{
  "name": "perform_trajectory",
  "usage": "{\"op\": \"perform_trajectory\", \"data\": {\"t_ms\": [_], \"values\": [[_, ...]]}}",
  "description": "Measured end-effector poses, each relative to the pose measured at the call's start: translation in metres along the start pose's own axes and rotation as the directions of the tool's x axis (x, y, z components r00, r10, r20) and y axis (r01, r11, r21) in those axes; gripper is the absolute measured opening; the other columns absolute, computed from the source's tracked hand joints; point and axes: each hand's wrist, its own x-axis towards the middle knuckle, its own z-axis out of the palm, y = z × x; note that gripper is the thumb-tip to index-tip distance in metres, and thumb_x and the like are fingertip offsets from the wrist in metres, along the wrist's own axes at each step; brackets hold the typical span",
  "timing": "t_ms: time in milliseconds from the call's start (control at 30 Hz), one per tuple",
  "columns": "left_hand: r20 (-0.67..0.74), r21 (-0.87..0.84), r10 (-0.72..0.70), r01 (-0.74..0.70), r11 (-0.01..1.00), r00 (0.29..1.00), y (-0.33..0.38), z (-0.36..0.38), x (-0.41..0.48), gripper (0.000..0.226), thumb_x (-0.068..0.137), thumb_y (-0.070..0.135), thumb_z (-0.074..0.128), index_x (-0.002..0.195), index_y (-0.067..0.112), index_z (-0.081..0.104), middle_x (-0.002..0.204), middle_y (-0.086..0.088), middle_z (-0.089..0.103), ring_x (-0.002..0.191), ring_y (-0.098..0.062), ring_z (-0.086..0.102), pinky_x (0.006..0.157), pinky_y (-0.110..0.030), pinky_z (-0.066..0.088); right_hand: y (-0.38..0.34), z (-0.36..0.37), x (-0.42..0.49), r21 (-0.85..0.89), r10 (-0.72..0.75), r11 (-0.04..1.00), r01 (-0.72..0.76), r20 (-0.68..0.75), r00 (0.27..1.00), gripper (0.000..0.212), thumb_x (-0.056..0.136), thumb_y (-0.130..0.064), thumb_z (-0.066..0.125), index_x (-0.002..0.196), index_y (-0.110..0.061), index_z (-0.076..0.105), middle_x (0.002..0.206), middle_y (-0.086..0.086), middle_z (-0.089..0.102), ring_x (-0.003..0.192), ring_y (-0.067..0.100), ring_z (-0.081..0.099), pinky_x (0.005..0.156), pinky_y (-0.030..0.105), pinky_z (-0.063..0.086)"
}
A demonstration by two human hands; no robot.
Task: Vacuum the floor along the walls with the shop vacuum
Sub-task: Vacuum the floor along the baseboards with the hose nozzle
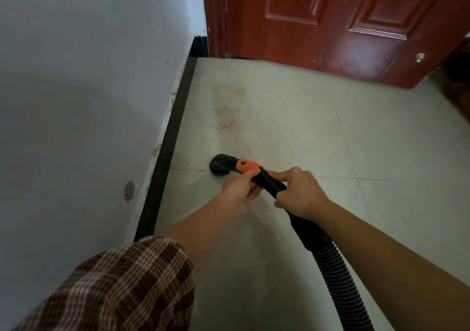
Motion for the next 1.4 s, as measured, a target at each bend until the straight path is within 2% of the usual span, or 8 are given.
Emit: {"op": "perform_trajectory", "data": {"t_ms": [100, 233, 433, 633, 967, 1133, 1267, 1400], "values": [[-0.010, -0.027, 0.003, -0.004, 1.000, 1.000, 0.011, -0.004, 0.003, 0.016, 0.093, 0.011, 0.063, 0.106, 0.003, 0.062, 0.099, -0.012, 0.069, 0.078, -0.014, 0.066, 0.056, -0.018, 0.055, -0.012, -0.004, 0.009, -0.022, 0.016, 1.000, -0.015, 0.048, 0.999, 0.067, 0.075, -0.003, 0.070, 0.132, -0.038, 0.060, 0.099, 0.009, 0.072, 0.074, 0.021, 0.066, 0.054, 0.021, 0.050], [-0.088, -0.116, 0.034, -0.044, 0.992, 0.996, 0.015, -0.011, 0.010, 0.033, 0.088, 0.014, 0.070, 0.117, -0.002, 0.062, 0.109, -0.015, 0.070, 0.084, -0.016, 0.068, 0.069, -0.021, 0.055, -0.028, -0.010, 0.023, -0.048, -0.002, 0.999, 0.007, 0.114, 0.993, 0.071, 0.075, -0.006, 0.076, 0.135, -0.037, 0.057, 0.080, -0.004, 0.065, 0.064, 0.008, 0.059, 0.045, 0.012, 0.037], [-0.154, -0.216, 0.088, -0.121, 0.969, 0.984, -0.001, -0.013, 0.020, 0.027, 0.083, 0.013, 0.074, 0.106, 0.000, 0.065, 0.092, -0.010, 0.072, 0.067, -0.007, 0.070, 0.061, -0.016, 0.055, -0.014, -0.003, 0.031, -0.042, -0.079, 0.996, 0.085, 0.121, 0.990, 0.070, 0.071, -0.006, 0.077, 0.129, -0.042, 0.062, 0.061, -0.017, 0.060, 0.061, 0.004, 0.060, 0.047, 0.012, 0.039], [-0.186, -0.234, 0.136, -0.179, 0.956, 0.973, -0.006, -0.015, 0.015, 0.014, 0.082, 0.012, 0.075, 0.089, 0.006, 0.064, 0.083, -0.006, 0.072, 0.059, -0.005, 0.070, 0.061, -0.015, 0.056, -0.014, -0.001, 0.031, -0.021, -0.136, 0.990, 0.139, 0.129, 0.982, 0.070, 0.071, -0.006, 0.078, 0.131, -0.038, 0.061, 0.066, -0.015, 0.059, 0.065, 0.008, 0.060, 0.053, 0.017, 0.042], [-0.224, -0.266, 0.164, -0.222, 0.938, 0.961, 0.003, -0.049, -0.002, 0.018, 0.084, 0.012, 0.073, 0.097, 0.003, 0.064, 0.089, -0.010, 0.071, 0.070, -0.010, 0.070, 0.055, -0.015, 0.055, -0.044, 0.019, 0.031, -0.028, -0.210, 0.976, 0.218, 0.171, 0.963, 0.069, 0.071, -0.005, 0.078, 0.130, -0.037, 0.062, 0.070, -0.013, 0.057, 0.066, 0.007, 0.058, 0.053, 0.017, 0.042], [-0.178, -0.286, 0.178, -0.224, 0.932, 0.968, 0.000, -0.045, -0.004, 0.023, 0.086, 0.012, 0.071, 0.106, 0.003, 0.064, 0.099, -0.012, 0.071, 0.083, -0.014, 0.069, 0.063, -0.017, 0.057, -0.043, 0.015, 0.026, -0.050, -0.211, 0.974, 0.221, 0.155, 0.965, 0.066, 0.072, -0.005, 0.076, 0.129, -0.037, 0.063, 0.080, -0.004, 0.064, 0.069, 0.011, 0.061, 0.052, 0.018, 0.043], [-0.111, -0.293, 0.173, -0.199, 0.935, 0.979, -0.006, -0.030, -0.004, 0.026, 0.088, 0.014, 0.069, 0.111, 0.002, 0.064, 0.105, -0.012, 0.071, 0.083, -0.011, 0.069, 0.065, -0.015, 0.056, -0.033, 0.003, 0.021, -0.068, -0.181, 0.980, 0.189, 0.120, 0.976, 0.066, 0.071, -0.006, 0.076, 0.128, -0.037, 0.064, 0.070, -0.012, 0.058, 0.065, 0.007, 0.059, 0.051, 0.018, 0.042], [-0.079, -0.267, 0.155, -0.171, 0.948, 0.985, -0.017, -0.015, -0.005, 0.024, 0.087, 0.016, 0.070, 0.108, 0.004, 0.065, 0.097, -0.008, 0.072, 0.077, -0.008, 0.070, 0.061, -0.013, 0.056, -0.016, -0.006, 0.013, -0.074, -0.147, 0.985, 0.155, 0.107, 0.983, 0.068, 0.069, -0.007, 0.078, 0.128, -0.038, 0.063, 0.079, -0.004, 0.066, 0.069, 0.010, 0.061, 0.051, 0.019, 0.042]]}}
